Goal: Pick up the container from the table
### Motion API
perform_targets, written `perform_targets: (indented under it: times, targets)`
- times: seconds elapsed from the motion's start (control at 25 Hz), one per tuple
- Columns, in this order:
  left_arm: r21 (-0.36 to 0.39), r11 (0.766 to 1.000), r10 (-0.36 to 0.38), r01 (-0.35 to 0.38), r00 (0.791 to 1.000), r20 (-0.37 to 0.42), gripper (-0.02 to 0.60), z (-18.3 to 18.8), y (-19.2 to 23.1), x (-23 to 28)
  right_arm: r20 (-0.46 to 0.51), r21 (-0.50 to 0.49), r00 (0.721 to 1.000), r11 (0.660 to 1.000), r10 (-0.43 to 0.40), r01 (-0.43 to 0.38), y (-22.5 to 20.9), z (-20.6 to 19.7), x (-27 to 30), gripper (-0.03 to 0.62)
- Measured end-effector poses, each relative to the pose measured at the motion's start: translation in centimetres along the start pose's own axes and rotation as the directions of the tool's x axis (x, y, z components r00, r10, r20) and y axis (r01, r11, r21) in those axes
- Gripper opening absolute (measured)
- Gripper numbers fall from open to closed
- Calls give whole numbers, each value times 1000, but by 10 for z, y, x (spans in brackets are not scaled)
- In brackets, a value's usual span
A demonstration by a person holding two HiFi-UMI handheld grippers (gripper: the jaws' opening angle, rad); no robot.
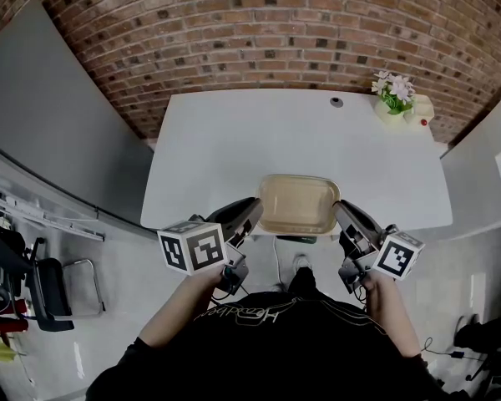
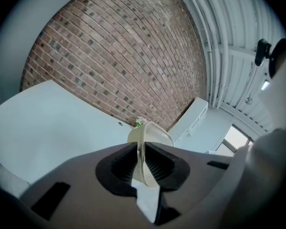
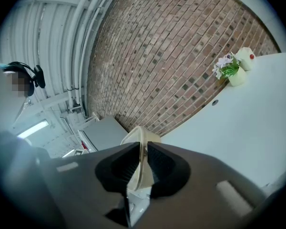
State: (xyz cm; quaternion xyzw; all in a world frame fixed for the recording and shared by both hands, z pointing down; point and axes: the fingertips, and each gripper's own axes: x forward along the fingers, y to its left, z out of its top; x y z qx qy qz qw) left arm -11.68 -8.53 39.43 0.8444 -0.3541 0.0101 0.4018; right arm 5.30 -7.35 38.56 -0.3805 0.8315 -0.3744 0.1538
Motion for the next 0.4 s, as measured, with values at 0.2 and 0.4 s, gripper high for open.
perform_targets:
  times: [0.2,0.4]
  targets:
    - [-8,1000,2,-2,1000,0,52,-3,2,-3,-1,-3,1000,1000,3,-3,3,-3,0,54]
    - [-11,1000,-4,4,1000,-2,52,-4,0,-8,3,1,1000,1000,-1,1,9,-5,-1,54]
